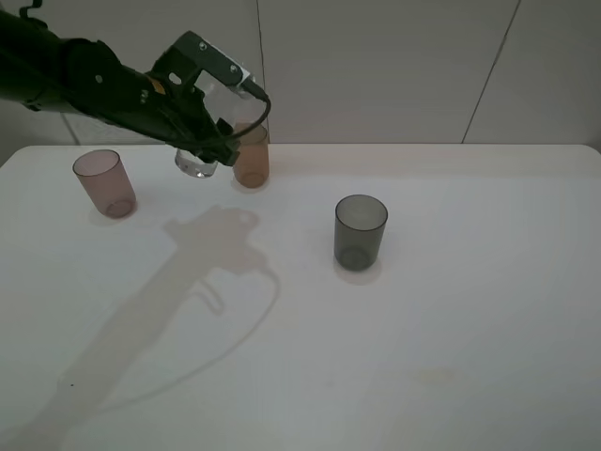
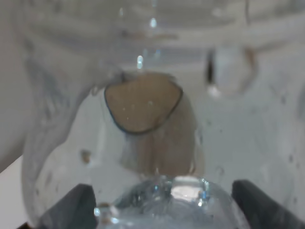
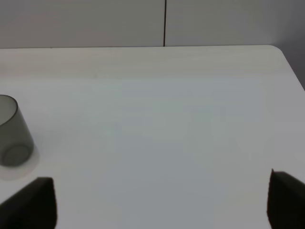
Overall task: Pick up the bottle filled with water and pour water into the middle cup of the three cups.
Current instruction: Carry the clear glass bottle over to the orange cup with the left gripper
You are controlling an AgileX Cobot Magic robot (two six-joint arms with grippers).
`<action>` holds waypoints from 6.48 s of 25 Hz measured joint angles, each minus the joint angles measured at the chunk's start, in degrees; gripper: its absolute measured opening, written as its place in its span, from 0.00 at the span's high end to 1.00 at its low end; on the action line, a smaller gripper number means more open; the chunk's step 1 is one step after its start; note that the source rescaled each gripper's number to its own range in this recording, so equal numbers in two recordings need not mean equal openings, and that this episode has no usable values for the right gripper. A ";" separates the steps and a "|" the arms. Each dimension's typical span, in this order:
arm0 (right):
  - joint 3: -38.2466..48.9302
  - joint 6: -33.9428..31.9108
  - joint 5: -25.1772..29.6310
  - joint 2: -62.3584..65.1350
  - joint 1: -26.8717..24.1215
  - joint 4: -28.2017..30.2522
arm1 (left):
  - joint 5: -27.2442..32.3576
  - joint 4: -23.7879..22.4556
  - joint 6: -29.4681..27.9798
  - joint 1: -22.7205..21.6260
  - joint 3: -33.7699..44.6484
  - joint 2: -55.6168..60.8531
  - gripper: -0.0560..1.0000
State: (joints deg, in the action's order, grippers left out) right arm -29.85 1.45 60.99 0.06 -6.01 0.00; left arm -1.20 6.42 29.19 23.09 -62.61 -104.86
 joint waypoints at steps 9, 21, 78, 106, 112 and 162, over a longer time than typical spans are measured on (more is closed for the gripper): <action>0.00 0.00 0.00 0.00 0.00 0.00 | 13.90 -11.30 1.42 -3.43 -10.46 -0.01 0.93; 0.00 0.00 0.00 0.00 0.00 0.00 | 23.38 -18.04 7.91 -3.92 -14.91 -4.02 0.93; 0.00 0.00 0.00 0.00 0.00 0.00 | 30.94 -48.20 10.89 -2.75 -30.68 -19.26 0.93; 0.00 0.00 0.00 0.00 0.00 0.00 | 28.48 -51.09 10.96 -2.75 -30.68 -19.26 0.93; 0.00 0.00 0.00 0.00 0.00 0.00 | 28.48 -52.89 10.96 -3.45 -30.68 -19.26 0.93; 0.00 0.00 0.00 0.00 0.00 0.00 | 28.48 -61.26 11.03 -3.83 -30.68 -19.26 0.93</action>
State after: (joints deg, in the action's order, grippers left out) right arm -29.85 1.45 60.99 0.06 -6.01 0.00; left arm 27.28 -54.84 40.22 19.26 -93.29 -124.12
